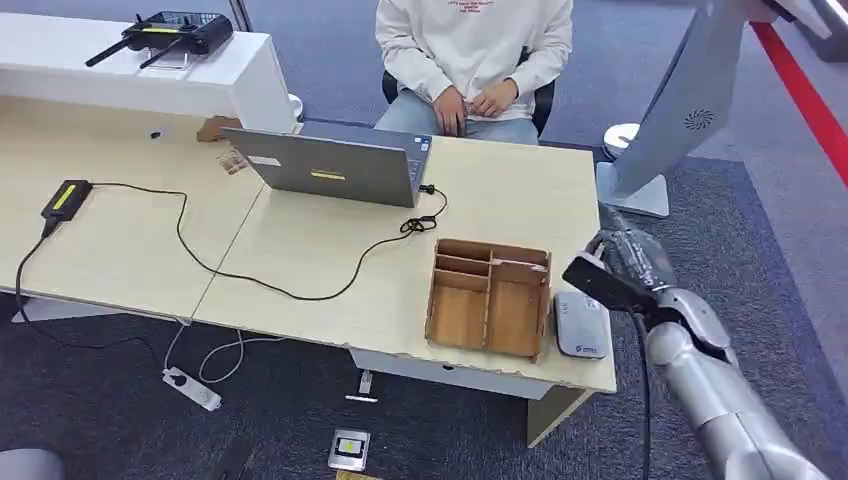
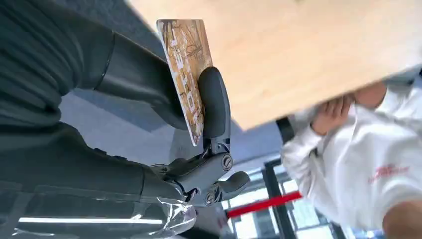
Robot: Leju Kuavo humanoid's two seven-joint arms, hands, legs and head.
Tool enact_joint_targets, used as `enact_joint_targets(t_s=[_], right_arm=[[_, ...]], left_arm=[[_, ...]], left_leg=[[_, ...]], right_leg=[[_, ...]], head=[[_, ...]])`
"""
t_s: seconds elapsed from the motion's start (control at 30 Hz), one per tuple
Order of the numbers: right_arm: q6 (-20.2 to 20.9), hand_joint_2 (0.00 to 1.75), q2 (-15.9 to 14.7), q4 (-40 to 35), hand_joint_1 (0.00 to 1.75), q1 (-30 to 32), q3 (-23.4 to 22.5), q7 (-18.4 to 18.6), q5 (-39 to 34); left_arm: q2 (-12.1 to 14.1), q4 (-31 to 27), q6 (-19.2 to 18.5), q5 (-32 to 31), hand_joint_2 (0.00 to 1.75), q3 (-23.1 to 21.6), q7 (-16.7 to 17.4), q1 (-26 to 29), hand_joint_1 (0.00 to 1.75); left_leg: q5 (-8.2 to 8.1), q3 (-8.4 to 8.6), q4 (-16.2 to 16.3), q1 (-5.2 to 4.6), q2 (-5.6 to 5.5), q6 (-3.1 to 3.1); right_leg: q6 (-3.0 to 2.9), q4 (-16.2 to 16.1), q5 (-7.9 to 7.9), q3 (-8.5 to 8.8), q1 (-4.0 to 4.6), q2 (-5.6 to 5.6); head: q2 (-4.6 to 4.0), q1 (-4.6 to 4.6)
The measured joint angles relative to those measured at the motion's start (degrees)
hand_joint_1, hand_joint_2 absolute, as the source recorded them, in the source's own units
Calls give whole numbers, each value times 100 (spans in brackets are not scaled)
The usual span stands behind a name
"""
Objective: Pass the card to the sensor for recognition and then transmit it.
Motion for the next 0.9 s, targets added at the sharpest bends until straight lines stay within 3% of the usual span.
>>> enact_joint_targets(t_s=[0.13, 0.6, 0.67, 0.7, 0.77, 0.8, 0.9], right_arm=[[-4, 175, -123, 109, 175, -55, -33, -46, -50], [-44, 175, -400, 177, 175, 181, -37, -11, -186], [-17, 175, -444, 122, 175, 269, -42, 90, -188], [46, 175, -481, 16, 175, 345, -44, 218, -188], [201, 175, -577, -240, 175, 520, -66, 450, -188], [249, 175, -619, -335, 175, 599, -81, 481, -193], [346, 175, -763, -641, 175, 781, -116, 511, -212]], left_arm=[[22, 0, -37, -20, 0, 0, -22, -8, 0], [-48, 2, 402, 50, 0, 0, 18, -5, 0], [-57, -7, 255, 118, 0, 0, 401, -30, 0], [-37, -69, 312, 118, 0, 2, 781, -36, 0], [109, -530, 819, -49, 0, 0, 1536, 29, 0], [186, -731, 971, -112, 0, 0, 1741, 63, 0], [337, -1091, 1099, -201, 0, 2, 1842, 110, 0]], left_leg=[[-2, -1, 1, -1, -2, -1], [-2, -1, 0, 2, -3, -1], [-2, 1, 0, 2, -2, -1], [-2, 1, 0, 2, -3, -1], [-2, 0, 0, 2, -3, -1], [-2, 0, 0, 2, -3, -1], [-2, -1, -1, 2, -3, -1]], right_leg=[[0, 0, 0, -3, -1, 4], [0, 0, -1, -3, 2, 2], [0, 0, -1, -2, 2, 2], [0, 0, -1, -1, 1, 2], [0, 0, -1, -2, 2, 2], [0, 0, -1, -3, 1, 2], [0, 0, -1, -4, 1, 2]], head=[[0, -4], [0, -2], [0, -4], [0, 0], [0, -2], [0, 0], [0, -4]])
